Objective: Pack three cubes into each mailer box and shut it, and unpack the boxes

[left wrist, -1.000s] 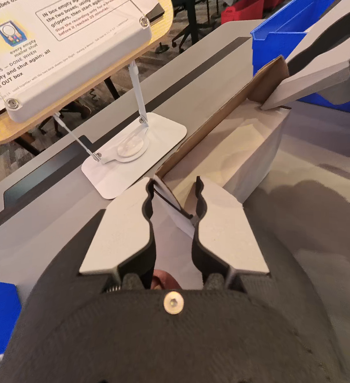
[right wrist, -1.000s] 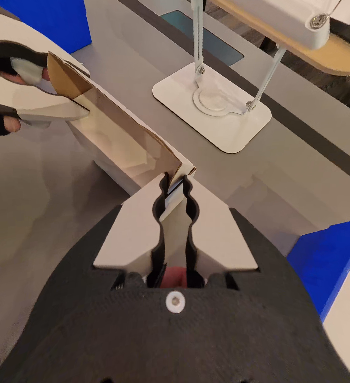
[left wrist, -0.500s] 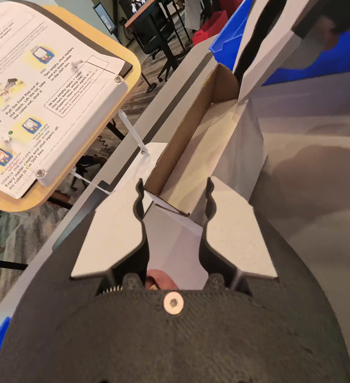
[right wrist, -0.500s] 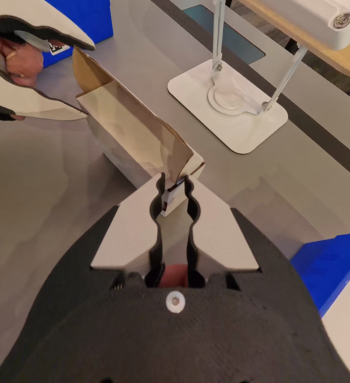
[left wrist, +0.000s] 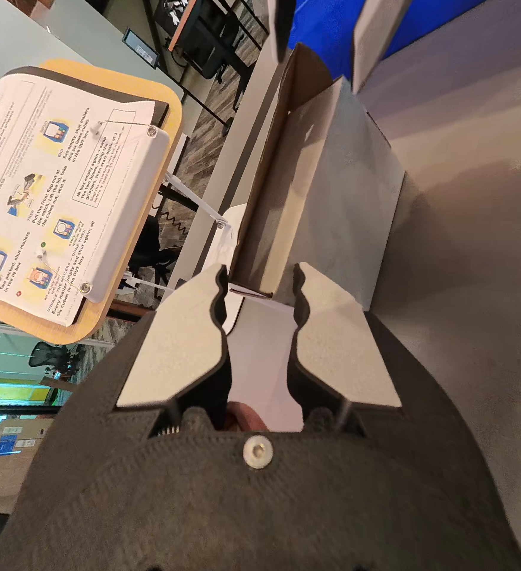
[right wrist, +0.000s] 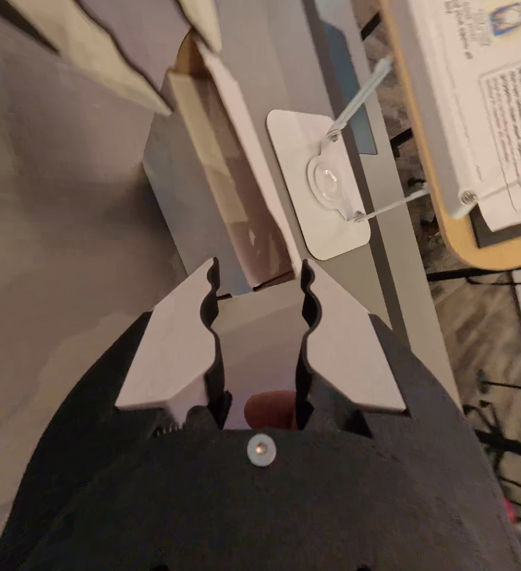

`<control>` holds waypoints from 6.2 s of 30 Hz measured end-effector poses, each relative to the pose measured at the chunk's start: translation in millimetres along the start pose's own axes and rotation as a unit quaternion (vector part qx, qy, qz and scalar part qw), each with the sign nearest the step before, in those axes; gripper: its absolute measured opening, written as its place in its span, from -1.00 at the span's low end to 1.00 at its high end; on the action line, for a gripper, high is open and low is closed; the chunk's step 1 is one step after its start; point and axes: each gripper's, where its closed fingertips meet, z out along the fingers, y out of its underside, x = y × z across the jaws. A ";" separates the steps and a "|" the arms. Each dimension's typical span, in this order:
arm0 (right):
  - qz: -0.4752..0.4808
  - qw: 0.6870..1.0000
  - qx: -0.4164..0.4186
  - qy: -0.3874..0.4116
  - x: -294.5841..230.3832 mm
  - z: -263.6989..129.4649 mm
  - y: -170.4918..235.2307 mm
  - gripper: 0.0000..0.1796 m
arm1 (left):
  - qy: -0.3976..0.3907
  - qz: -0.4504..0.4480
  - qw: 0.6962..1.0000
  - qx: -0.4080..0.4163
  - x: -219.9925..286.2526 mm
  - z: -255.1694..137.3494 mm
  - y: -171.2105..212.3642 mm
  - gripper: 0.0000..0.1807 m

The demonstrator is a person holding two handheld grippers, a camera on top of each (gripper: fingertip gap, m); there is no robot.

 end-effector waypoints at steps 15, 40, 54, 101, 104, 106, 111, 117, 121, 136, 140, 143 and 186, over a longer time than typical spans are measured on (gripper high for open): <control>-0.138 0.987 -0.037 0.069 -9.6 14.5 17.5 -0.71 | 0.010 -0.005 1.000 -0.010 15.7 1.4 10.3 -0.66; -0.049 0.993 0.022 -0.104 -81.4 -47.1 -3.1 -1.00 | 0.171 -0.158 0.973 -0.001 39.4 -38.5 -8.2 -0.61; 0.027 0.960 -0.189 -0.205 -103.2 48.0 6.0 0.49 | 0.213 -0.166 0.961 -0.067 86.6 -42.3 16.7 -0.60; -0.114 0.916 -0.339 -0.183 118.0 -65.8 260.4 0.38 | 0.212 -0.192 0.953 -0.097 88.7 -50.1 42.7 -0.59; -0.114 0.915 -0.348 -0.166 124.9 -77.0 253.9 0.41 | 0.215 -0.193 0.952 -0.099 88.4 -50.9 42.4 -0.55; -0.101 0.926 -0.333 -0.145 130.4 -85.0 241.9 0.44 | 0.210 -0.196 0.953 -0.096 84.6 -51.2 40.8 -0.53; -0.038 0.947 -0.317 -0.033 156.7 -123.1 224.8 0.40 | 0.167 -0.202 0.962 -0.082 52.5 -59.4 36.2 -0.44; 0.125 0.943 -0.304 0.044 148.6 -174.2 256.7 0.12 | 0.060 -0.232 0.965 -0.108 -23.4 -88.5 60.8 -0.36; 0.232 0.930 -0.279 0.047 119.1 -190.5 288.5 0.08 | -0.066 -0.269 0.942 -0.189 -85.0 -132.0 116.3 -0.25; 0.379 0.891 -0.249 0.016 63.8 -178.8 328.0 -0.56 | -0.190 -0.441 0.772 -0.417 -92.4 -304.9 330.1 0.10; 0.412 0.886 -0.211 -0.019 53.2 -174.1 311.8 -0.41 | -0.158 -0.460 0.768 -0.417 -68.6 -298.4 345.9 0.02; 0.409 0.884 -0.228 -0.020 44.7 -169.0 316.9 -0.40 | -0.133 -0.472 0.782 -0.386 -62.5 -281.1 343.6 -0.21; 0.511 0.856 0.055 -0.055 -68.5 6.0 -1.4 -0.32 | -0.293 -0.574 0.763 -0.049 -136.1 -344.8 258.4 -0.95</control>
